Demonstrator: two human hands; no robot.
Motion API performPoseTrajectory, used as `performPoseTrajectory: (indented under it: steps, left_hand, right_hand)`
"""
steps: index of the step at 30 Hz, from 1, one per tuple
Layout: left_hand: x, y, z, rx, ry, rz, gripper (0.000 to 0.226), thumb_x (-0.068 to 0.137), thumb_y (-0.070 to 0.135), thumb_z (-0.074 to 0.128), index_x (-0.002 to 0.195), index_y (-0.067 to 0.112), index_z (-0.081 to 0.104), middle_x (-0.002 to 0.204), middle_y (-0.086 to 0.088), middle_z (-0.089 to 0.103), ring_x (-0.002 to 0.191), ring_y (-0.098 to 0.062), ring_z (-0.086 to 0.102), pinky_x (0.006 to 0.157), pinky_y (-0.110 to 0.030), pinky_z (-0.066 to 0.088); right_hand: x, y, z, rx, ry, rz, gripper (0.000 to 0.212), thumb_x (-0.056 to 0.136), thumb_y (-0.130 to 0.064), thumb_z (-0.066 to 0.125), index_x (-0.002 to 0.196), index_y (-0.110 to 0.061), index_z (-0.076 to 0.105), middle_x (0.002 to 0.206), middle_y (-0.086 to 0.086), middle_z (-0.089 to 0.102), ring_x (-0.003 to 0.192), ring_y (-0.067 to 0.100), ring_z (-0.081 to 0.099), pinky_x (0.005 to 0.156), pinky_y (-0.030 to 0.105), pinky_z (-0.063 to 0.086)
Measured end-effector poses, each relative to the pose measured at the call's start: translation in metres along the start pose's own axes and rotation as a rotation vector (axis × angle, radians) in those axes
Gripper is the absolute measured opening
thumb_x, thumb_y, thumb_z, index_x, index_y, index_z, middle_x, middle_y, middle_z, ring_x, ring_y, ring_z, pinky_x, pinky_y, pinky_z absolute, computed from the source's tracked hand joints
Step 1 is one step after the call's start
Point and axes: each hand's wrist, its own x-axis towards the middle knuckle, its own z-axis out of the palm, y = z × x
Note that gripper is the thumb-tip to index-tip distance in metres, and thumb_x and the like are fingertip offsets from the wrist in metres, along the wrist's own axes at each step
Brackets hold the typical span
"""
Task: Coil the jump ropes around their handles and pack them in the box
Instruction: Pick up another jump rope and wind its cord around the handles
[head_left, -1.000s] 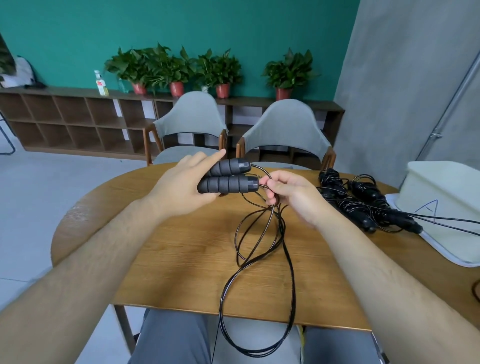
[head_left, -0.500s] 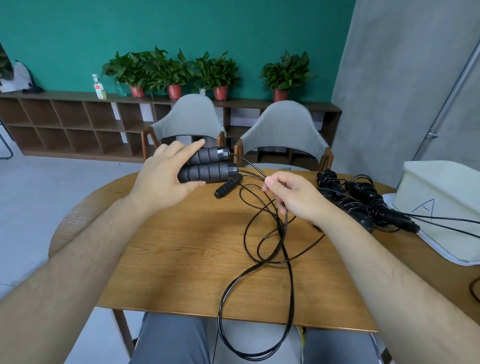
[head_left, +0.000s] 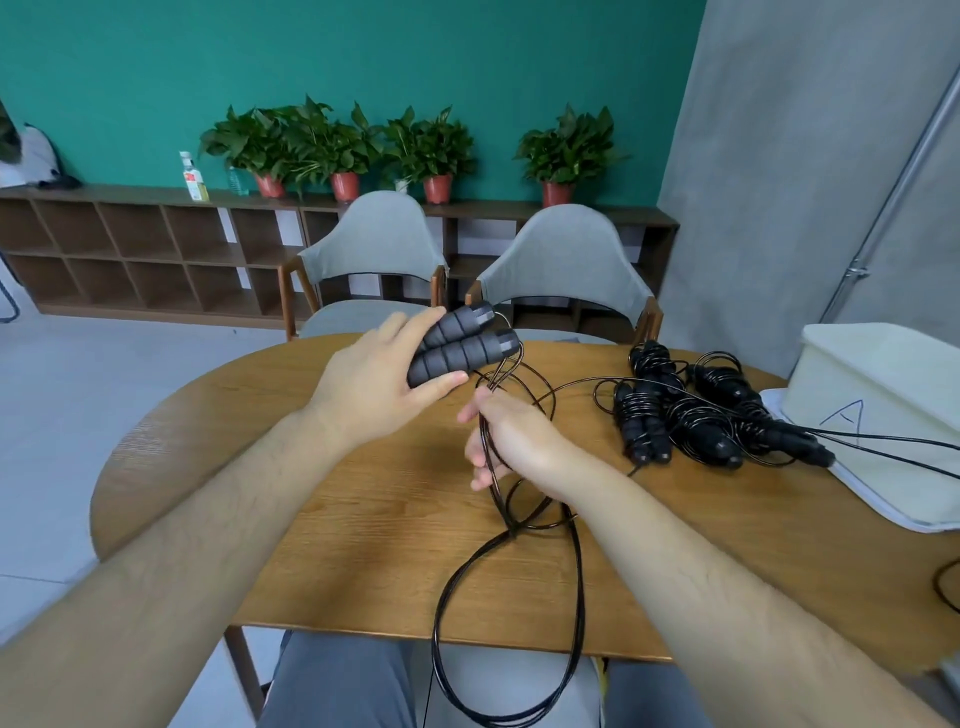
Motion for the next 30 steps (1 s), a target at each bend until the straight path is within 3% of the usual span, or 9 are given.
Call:
performPoseTrajectory:
  steps: [4, 7, 10, 14, 18, 22, 25, 27, 30]
  left_hand:
    - [0.003, -0.012, 0.009, 0.176, -0.043, -0.029, 0.078, 0.090, 0.069, 0.051, 0.155, 0.030, 0.031, 0.120, 0.000, 0.051, 0.111, -0.024, 0.054, 0.074, -0.039, 0.054]
    - [0.001, -0.021, 0.012, 0.236, -0.081, -0.019, 0.078, 0.093, 0.066, 0.049, 0.158, 0.030, 0.028, 0.121, -0.003, 0.051, 0.109, -0.025, 0.051, 0.073, -0.041, 0.053]
    - [0.001, -0.022, 0.012, 0.276, -0.146, 0.053, 0.074, 0.096, 0.060, 0.051, 0.160, 0.034, 0.023, 0.127, -0.003, 0.049, 0.113, -0.024, 0.045, 0.083, -0.044, 0.049]
    - [0.000, -0.023, 0.007, 0.118, -0.289, 0.122, 0.075, 0.094, 0.049, 0.063, 0.158, 0.041, 0.025, 0.131, 0.007, 0.045, 0.120, -0.017, 0.036, 0.098, -0.043, 0.039]
    - [-0.008, -0.018, -0.001, -0.129, -0.339, 0.160, 0.080, 0.087, 0.040, 0.075, 0.155, 0.036, 0.034, 0.122, 0.022, 0.043, 0.115, -0.008, 0.036, 0.105, -0.048, 0.039]
    - [-0.015, -0.005, -0.015, -0.373, -0.349, 0.203, 0.073, 0.078, 0.029, 0.085, 0.140, 0.038, 0.047, 0.123, 0.029, 0.047, 0.123, -0.005, 0.042, 0.110, -0.039, 0.037]
    - [-0.016, 0.010, -0.032, -0.561, -0.324, 0.213, 0.069, 0.079, 0.024, 0.086, 0.135, 0.039, 0.049, 0.132, 0.022, 0.051, 0.130, -0.008, 0.047, 0.108, -0.031, 0.039]
    - [-0.011, 0.019, -0.041, -0.656, -0.276, 0.178, 0.067, 0.080, 0.021, 0.085, 0.136, 0.033, 0.051, 0.133, 0.015, 0.054, 0.128, -0.007, 0.051, 0.106, -0.027, 0.042]
    - [-0.003, 0.027, -0.037, -0.622, -0.119, 0.136, 0.065, 0.079, 0.027, 0.085, 0.136, 0.030, 0.053, 0.128, 0.009, 0.056, 0.123, -0.007, 0.053, 0.106, -0.028, 0.044]
  right_hand:
    - [-0.009, -0.008, 0.000, -0.486, 0.041, -0.019, 0.038, 0.107, -0.045, 0.029, 0.109, -0.018, 0.055, 0.073, -0.003, 0.059, 0.056, 0.015, 0.060, 0.072, 0.042, 0.058]
    - [-0.018, -0.022, -0.009, -0.830, 0.067, -0.162, 0.031, 0.108, -0.039, 0.032, 0.090, -0.019, 0.049, 0.081, -0.003, 0.056, 0.074, 0.014, 0.055, 0.058, 0.027, 0.036]
    - [-0.022, -0.037, -0.018, -1.110, 0.105, -0.304, 0.027, 0.107, -0.035, 0.035, 0.092, -0.018, 0.048, 0.082, -0.004, 0.053, 0.074, 0.014, 0.050, 0.055, 0.026, 0.030]
    - [-0.022, -0.056, -0.032, -1.273, 0.084, -0.466, 0.025, 0.107, -0.037, 0.036, 0.090, -0.022, 0.048, 0.083, -0.004, 0.054, 0.079, 0.018, 0.052, 0.066, 0.034, 0.038]
    - [-0.015, -0.061, -0.056, -1.117, 0.124, -0.601, 0.027, 0.105, -0.041, 0.042, 0.092, -0.025, 0.059, 0.086, -0.009, 0.061, 0.082, 0.012, 0.056, 0.072, 0.037, 0.047]
    - [-0.012, -0.062, -0.079, -0.731, 0.192, -0.627, 0.021, 0.102, -0.040, 0.051, 0.098, -0.026, 0.067, 0.092, -0.010, 0.067, 0.089, 0.006, 0.061, 0.083, 0.033, 0.052]
    - [-0.005, -0.049, -0.082, -0.553, 0.179, -0.535, 0.025, 0.103, -0.037, 0.051, 0.088, -0.024, 0.065, 0.084, -0.010, 0.064, 0.081, 0.002, 0.059, 0.085, 0.028, 0.049]
    - [0.001, -0.036, -0.071, -0.351, 0.127, -0.420, 0.022, 0.105, -0.023, 0.050, 0.087, -0.022, 0.063, 0.079, -0.009, 0.062, 0.075, 0.004, 0.058, 0.089, 0.031, 0.052]
    - [-0.001, -0.021, -0.040, -0.148, 0.091, -0.259, 0.023, 0.108, -0.020, 0.039, 0.094, -0.022, 0.057, 0.074, -0.011, 0.058, 0.069, 0.006, 0.054, 0.069, 0.022, 0.051]
